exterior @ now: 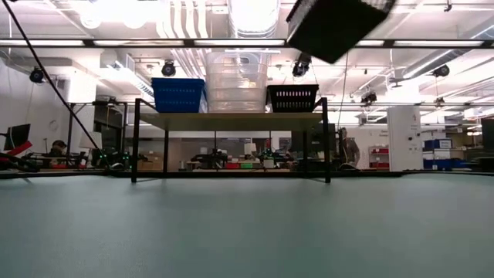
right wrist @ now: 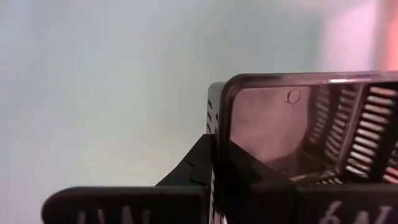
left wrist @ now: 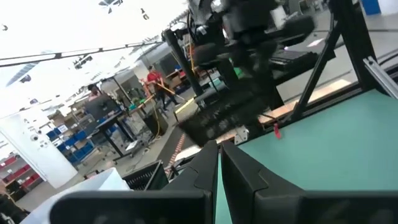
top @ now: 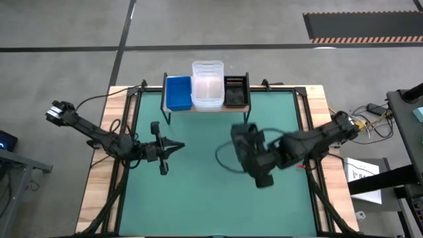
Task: Stack baskets on shelf by color
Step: Stack the black bin on the black bins on the shelf
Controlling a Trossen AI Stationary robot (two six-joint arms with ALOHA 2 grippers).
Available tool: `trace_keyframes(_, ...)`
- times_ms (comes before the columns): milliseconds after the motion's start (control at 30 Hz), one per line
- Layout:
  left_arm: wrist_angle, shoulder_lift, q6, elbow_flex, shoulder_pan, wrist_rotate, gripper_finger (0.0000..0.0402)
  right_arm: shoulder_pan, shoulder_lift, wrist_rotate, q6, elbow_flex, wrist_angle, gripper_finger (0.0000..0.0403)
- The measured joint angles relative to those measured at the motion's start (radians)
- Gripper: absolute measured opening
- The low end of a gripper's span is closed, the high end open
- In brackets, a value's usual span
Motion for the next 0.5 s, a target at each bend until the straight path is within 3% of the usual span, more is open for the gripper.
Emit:
trace_keyframes(133,0.0,-0.01,0.0,-0.001,0.0,0.0,0.0004,-0.067,0.0,0.082,-0.014,0.098,-0.032,0.0008)
trace_keyframes(500,0.001,-0.005,0.0,0.0,0.0,0.001,0.0004,-0.364,0.003,0.024,-0.202,0.186,-0.057,0.0008)
